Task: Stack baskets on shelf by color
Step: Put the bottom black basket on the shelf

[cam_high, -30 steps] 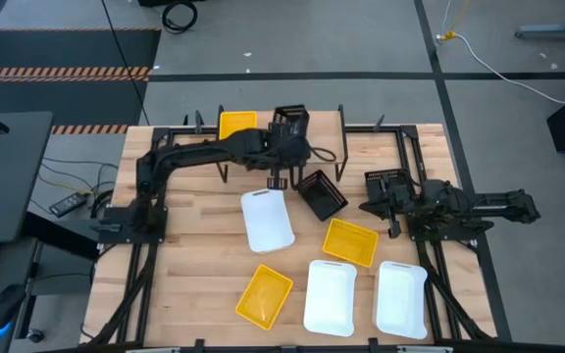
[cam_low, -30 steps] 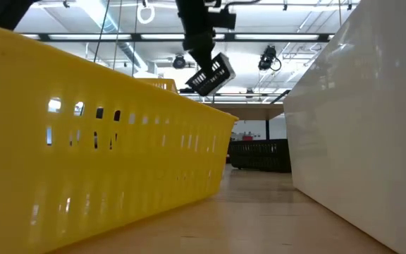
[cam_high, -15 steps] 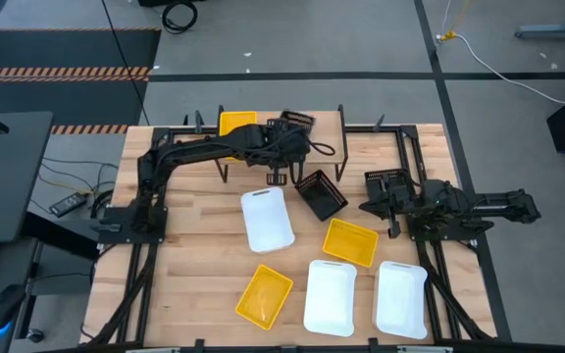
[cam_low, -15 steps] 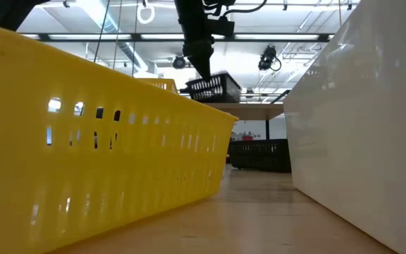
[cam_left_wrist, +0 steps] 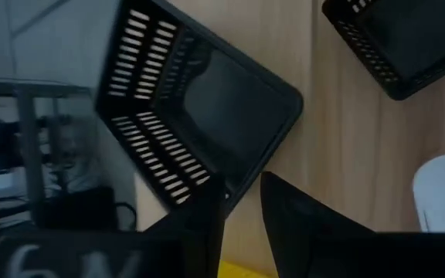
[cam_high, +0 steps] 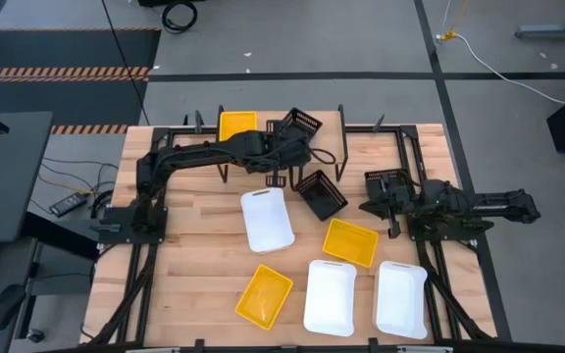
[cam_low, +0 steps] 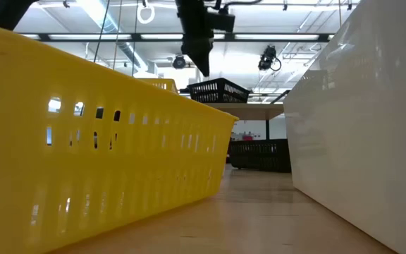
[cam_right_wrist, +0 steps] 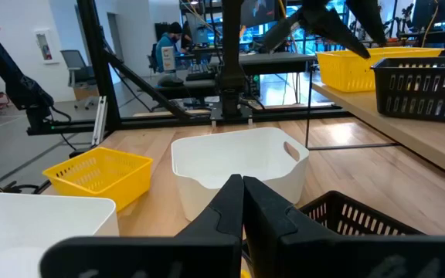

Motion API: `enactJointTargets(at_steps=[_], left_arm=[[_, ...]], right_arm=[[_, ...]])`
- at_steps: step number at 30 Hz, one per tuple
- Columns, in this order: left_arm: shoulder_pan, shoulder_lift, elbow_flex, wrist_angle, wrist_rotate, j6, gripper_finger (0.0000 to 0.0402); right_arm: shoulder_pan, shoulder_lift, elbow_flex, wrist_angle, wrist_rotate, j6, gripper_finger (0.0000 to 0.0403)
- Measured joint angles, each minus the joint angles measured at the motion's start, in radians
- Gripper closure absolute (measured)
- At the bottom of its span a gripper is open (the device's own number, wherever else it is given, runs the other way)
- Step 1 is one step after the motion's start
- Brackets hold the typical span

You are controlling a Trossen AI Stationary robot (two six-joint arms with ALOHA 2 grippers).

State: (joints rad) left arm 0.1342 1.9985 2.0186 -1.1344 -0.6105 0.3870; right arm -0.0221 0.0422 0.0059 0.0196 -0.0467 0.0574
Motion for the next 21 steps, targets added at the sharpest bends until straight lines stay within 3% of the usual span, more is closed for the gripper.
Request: enactJointTargets(at_steps=[5, 11, 14, 21], left_arm=[[-0.052, -0.056, 0.000, 0.000, 0.006, -0.043, 0.0304], [-0.059, -0.139, 0.000, 0.142, 0.275, -0.176, 0.0304], [-0.056, -0.164, 0.000, 0.226, 0.347, -0.194, 0.0307], [-0.088, -0.199, -0.007, 0.303, 0.365, -0.201, 0.0321]], right_arm=[[0.000, 0.005, 0.000, 0.003, -0.004, 0.005, 0.0390], [0.000, 0.011, 0.000, 0.019, -0.005, 0.018, 0.0390], [0.000, 0.011, 0.000, 0.068, -0.012, -0.016, 0.0390], [-0.001, 0.030, 0.000, 0.181, 0.007, -0.035, 0.0390]])
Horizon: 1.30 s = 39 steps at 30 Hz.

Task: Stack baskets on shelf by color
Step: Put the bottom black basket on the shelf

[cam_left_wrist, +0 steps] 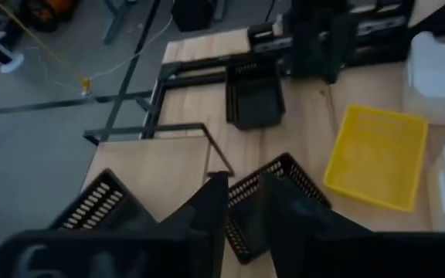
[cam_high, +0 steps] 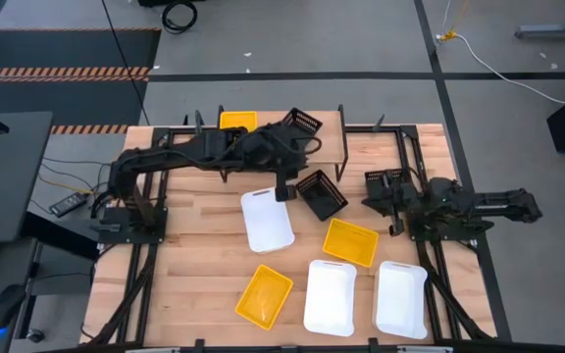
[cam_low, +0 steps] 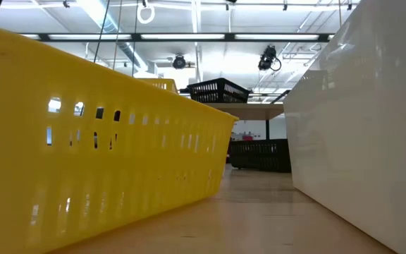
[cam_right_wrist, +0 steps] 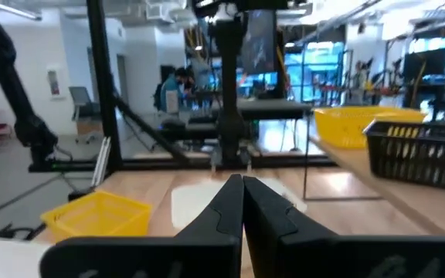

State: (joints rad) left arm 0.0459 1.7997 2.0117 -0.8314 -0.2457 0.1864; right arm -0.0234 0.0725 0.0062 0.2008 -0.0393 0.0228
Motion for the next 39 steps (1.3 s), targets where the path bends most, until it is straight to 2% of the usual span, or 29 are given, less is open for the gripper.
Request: enactJointTargets(at_steps=[4, 9, 13, 19, 22, 26, 30, 35, 39], left_arm=[[-0.022, -0.047, -0.121, 0.060, -0.003, -0.018, 0.0324], [-0.034, -0.213, -0.450, 0.359, -0.008, -0.027, 0.0324], [-0.034, -0.388, -0.716, 0.589, -0.017, -0.052, 0.0324], [-0.047, -0.625, -0.978, 0.758, -0.049, -0.128, 0.0324], [-0.085, -0.716, -1.084, 0.805, -0.119, -0.160, 0.0324], [-0.140, -0.789, -1.247, 0.967, -0.214, -0.148, 0.0324], [-0.163, -0.853, -1.335, 1.083, -0.236, -0.140, 0.0324], [-0.183, -0.904, -1.355, 1.031, -0.260, -0.124, 0.0324], [-0.191, -0.933, -1.354, 0.984, -0.283, -0.114, 0.0324]], right_arm=[[0.000, 0.042, 0.000, 0.005, 0.057, -0.017, 0.0377], [0.000, 0.139, 0.015, 0.130, 0.082, -0.027, 0.0333], [-0.001, 0.241, 0.101, 0.155, 0.110, -0.044, 0.0288], [-0.016, 0.494, 0.310, 0.125, 0.129, -0.095, 0.0254], [-0.032, 0.656, 0.450, 0.060, 0.125, -0.124, 0.0254], [-0.066, 0.889, 0.663, -0.082, 0.123, -0.131, 0.0255], [-0.102, 1.112, 0.880, -0.247, 0.126, -0.134, 0.0255], [-0.128, 1.317, 1.131, -0.435, 0.194, -0.198, 0.0255], [-0.152, 1.432, 1.302, -0.513, 0.219, -0.209, 0.0256]])
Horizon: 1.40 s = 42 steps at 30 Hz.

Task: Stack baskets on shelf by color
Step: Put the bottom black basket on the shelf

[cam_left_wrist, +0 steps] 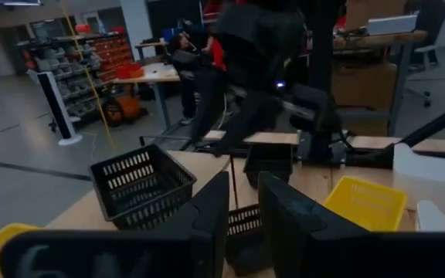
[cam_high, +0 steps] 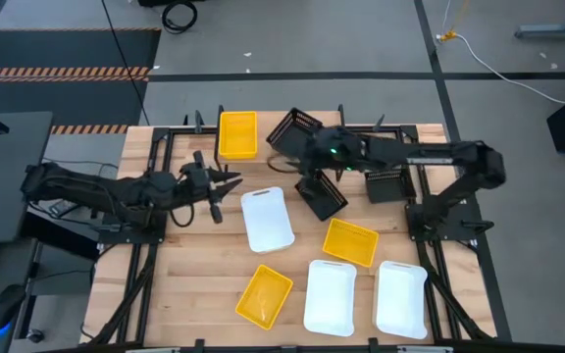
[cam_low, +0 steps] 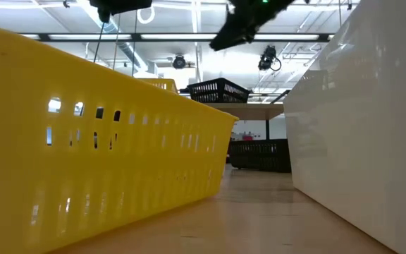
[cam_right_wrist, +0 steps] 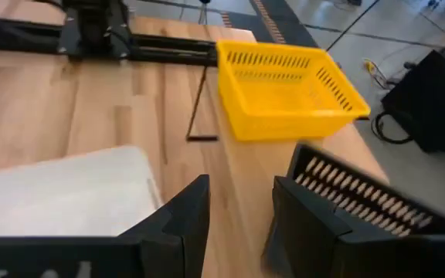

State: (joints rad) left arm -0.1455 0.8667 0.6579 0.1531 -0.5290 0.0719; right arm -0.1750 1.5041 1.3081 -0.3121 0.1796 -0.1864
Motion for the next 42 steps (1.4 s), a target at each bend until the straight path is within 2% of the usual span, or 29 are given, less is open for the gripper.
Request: enactJointTargets(at_steps=[4, 8, 13, 23, 27, 30, 36, 38, 42], left_arm=[[-0.001, -0.018, 0.000, -0.075, -0.002, -0.013, 0.0324], [-0.004, -0.018, 0.000, -0.162, -0.002, -0.031, 0.0324], [-0.004, -0.035, 0.000, -0.153, -0.002, 0.013, 0.0324], [-0.002, -0.055, 0.000, -0.142, -0.002, 0.022, 0.0324], [0.010, -0.058, 0.000, -0.139, -0.020, 0.076, 0.0324], [0.043, -0.065, -0.056, -0.016, -0.018, 0.064, 0.0324], [0.096, -0.064, -0.297, 0.527, 0.056, 0.032, 0.0324], [0.099, -0.077, -0.330, 0.599, 0.054, 0.044, 0.0324], [0.097, -0.095, -0.336, 0.609, 0.074, 0.043, 0.0324]], right_arm=[[-0.026, 0.094, 0.121, -0.078, 0.002, 0.000, 0.0256], [-0.051, 0.165, 0.181, -0.130, 0.003, 0.005, 0.0256], [-0.082, 0.212, 0.189, -0.143, 0.003, 0.011, 0.0256], [-0.097, 0.213, 0.190, -0.138, -0.034, 0.063, 0.0256], [-0.097, 0.213, 0.191, -0.139, -0.045, 0.087, 0.0256], [-0.097, 0.213, 0.191, -0.138, -0.041, 0.090, 0.0256], [-0.097, 0.213, 0.191, -0.138, -0.041, 0.093, 0.0256], [-0.098, 0.213, 0.191, -0.138, -0.039, 0.107, 0.0256], [-0.118, 0.213, 0.184, -0.128, -0.041, 0.113, 0.0256]])
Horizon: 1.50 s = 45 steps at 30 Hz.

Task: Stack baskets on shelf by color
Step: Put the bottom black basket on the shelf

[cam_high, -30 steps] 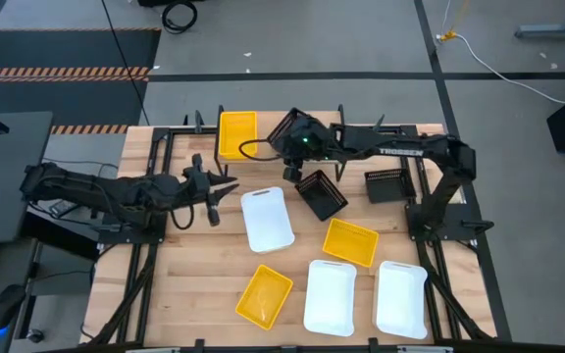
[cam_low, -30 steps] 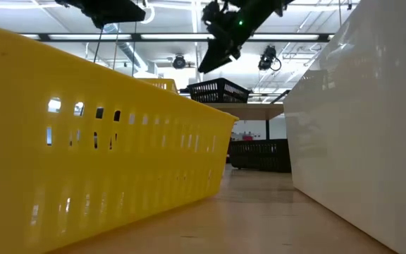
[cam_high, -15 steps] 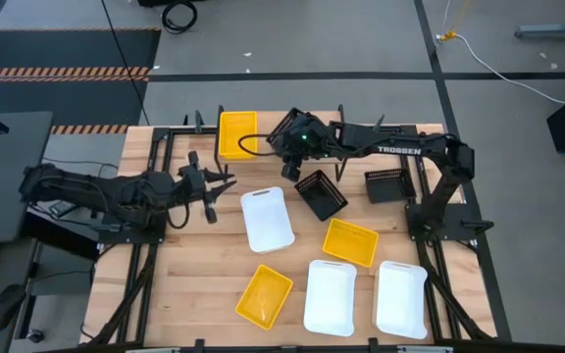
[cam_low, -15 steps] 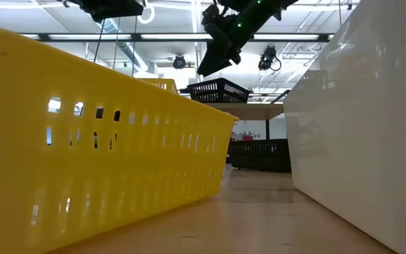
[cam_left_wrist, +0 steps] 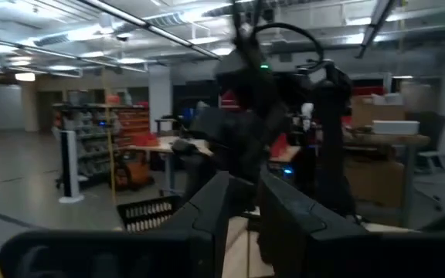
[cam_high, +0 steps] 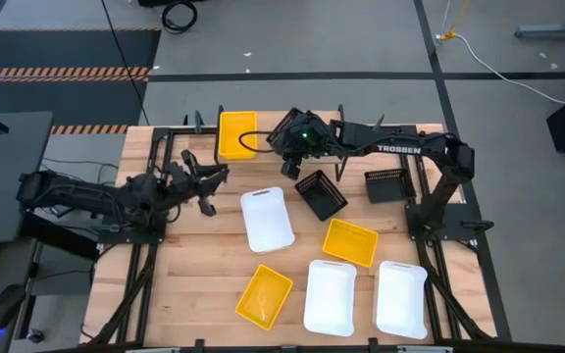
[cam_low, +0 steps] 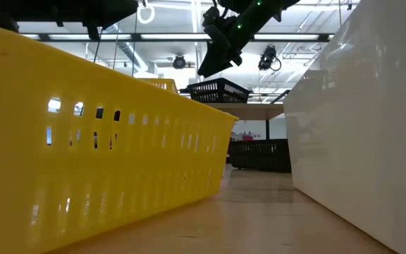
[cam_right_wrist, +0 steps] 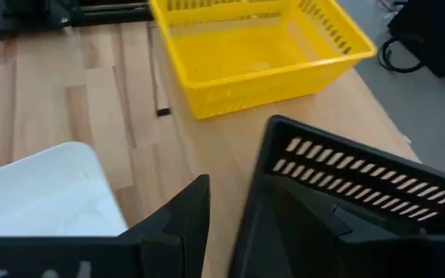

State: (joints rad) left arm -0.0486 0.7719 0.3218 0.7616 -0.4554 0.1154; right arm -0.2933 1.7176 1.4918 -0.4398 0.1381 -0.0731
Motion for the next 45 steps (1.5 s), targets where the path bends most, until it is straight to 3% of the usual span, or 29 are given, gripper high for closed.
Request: enactJointTargets(at_steps=[14, 26, 45], left_arm=[[0.006, -0.002, 0.000, -0.041, 0.023, 0.000, 0.0324], [0.005, -0.002, 0.000, -0.041, 0.023, -0.001, 0.0324], [0.006, -0.002, 0.000, -0.059, 0.023, -0.004, 0.0324]], right_arm=[[-0.021, 0.001, -0.002, 0.014, -0.038, 0.056, 0.0256], [-0.001, 0.016, -0.001, -0.037, -0.005, 0.071, 0.0256], [0.001, 0.011, -0.002, -0.277, 0.004, 0.073, 0.0256]])
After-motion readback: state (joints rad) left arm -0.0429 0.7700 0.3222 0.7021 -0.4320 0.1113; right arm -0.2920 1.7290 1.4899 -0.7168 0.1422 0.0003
